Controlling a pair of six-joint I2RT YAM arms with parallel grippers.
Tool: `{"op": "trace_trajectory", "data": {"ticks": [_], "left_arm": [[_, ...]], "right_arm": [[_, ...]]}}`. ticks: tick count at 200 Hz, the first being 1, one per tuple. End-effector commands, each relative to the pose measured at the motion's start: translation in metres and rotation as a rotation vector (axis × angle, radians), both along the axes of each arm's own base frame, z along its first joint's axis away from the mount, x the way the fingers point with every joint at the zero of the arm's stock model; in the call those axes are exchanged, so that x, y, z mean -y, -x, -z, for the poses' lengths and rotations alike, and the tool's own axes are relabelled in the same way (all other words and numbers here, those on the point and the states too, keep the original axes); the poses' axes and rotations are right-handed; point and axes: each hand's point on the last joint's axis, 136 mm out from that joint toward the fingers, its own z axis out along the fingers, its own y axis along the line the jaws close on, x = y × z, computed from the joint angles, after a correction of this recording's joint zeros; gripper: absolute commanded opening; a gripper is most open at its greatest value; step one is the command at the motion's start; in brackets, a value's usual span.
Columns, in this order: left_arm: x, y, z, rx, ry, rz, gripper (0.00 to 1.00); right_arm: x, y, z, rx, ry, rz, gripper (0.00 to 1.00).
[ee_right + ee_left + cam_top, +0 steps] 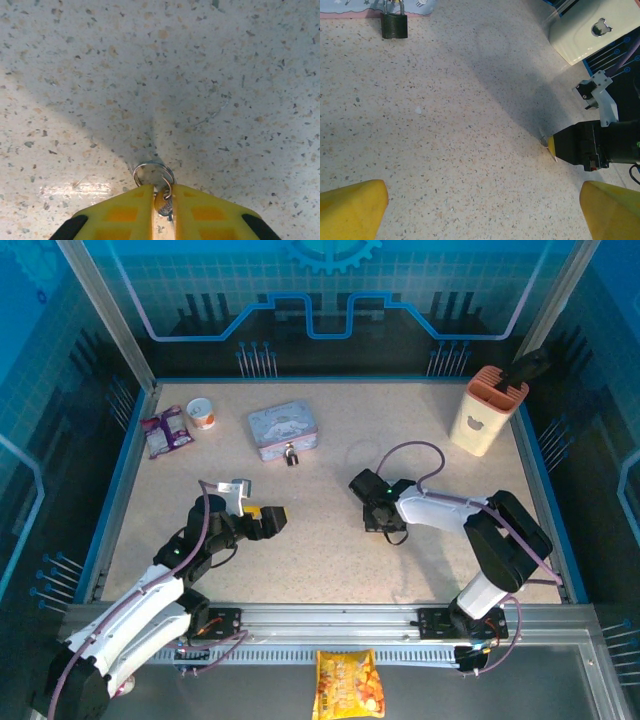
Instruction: Unlock the padlock with the key
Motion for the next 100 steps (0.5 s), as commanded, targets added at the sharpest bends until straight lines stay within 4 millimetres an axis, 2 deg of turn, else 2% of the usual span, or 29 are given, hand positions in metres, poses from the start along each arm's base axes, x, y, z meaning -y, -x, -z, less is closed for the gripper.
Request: {"op": "trace_trajectory", "data": {"ticks": [1, 48, 81, 100], "left_arm": [[0.0019, -0.0001, -0.0004, 0.013, 0.003, 0.006, 0.99], [0.0013, -0.0005, -0.0004, 0.014, 0.001, 0.003, 0.99], [0.0015, -0.0002, -0.0005, 0.015, 0.001, 0.004, 0.99], [0.0012, -0.0002, -0.0001, 0.014, -0.002, 0.004, 0.99]], "right_arm": [[0.0008, 0.0012, -0.0015, -0.005, 0.045, -0.015, 0.19], [0.0033, 0.0020, 0.0027, -0.020, 0.067, -0.011, 0.19], [0.0028, 0.0030, 0.0041, -0.027, 0.083, -0.028, 0.27], [0.0039, 0.0035, 0.0074, -0.035, 0.091, -0.027, 0.27]]}}
